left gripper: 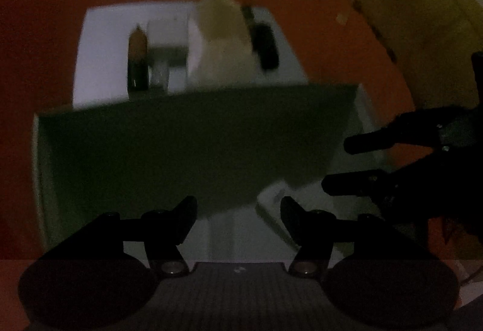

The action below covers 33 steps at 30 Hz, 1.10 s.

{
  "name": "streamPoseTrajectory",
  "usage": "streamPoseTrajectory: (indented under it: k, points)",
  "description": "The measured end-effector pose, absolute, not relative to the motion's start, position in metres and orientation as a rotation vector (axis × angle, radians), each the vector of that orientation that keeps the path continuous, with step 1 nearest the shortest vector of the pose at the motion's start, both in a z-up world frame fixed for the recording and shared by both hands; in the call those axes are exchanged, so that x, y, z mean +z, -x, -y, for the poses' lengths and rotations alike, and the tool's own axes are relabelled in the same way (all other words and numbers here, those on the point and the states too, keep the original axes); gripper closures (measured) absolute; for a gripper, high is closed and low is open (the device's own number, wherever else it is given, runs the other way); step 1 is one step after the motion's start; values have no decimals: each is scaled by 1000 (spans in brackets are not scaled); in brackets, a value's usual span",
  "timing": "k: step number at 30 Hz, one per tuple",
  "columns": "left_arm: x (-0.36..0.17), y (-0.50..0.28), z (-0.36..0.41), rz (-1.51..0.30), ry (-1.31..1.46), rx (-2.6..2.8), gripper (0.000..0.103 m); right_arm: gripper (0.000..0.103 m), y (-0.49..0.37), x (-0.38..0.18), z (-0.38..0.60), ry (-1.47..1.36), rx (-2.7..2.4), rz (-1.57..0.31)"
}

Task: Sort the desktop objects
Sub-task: 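Move both tools out of the box back over the paper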

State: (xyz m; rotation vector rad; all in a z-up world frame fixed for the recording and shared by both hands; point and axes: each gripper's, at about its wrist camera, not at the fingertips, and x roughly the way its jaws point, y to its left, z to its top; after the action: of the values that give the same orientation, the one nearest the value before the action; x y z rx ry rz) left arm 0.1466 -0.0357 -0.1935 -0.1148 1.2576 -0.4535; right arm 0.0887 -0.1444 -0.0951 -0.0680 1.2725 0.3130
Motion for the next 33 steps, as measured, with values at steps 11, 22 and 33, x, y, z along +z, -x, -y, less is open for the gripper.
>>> streamPoseTrajectory:
  k: [11,22,33]
  points:
    - [-145,-184,16,-1100,111,-403,35,35,-138,-47,173,45,256,-1183]
    - [-145,-236,-3,-1098,95,-335,35,35,-184,-38,195,18,199,-1168]
    - [-182,-277,-10,-1151,88,-271,35,35,-230,-51,212,-49,171,-1192]
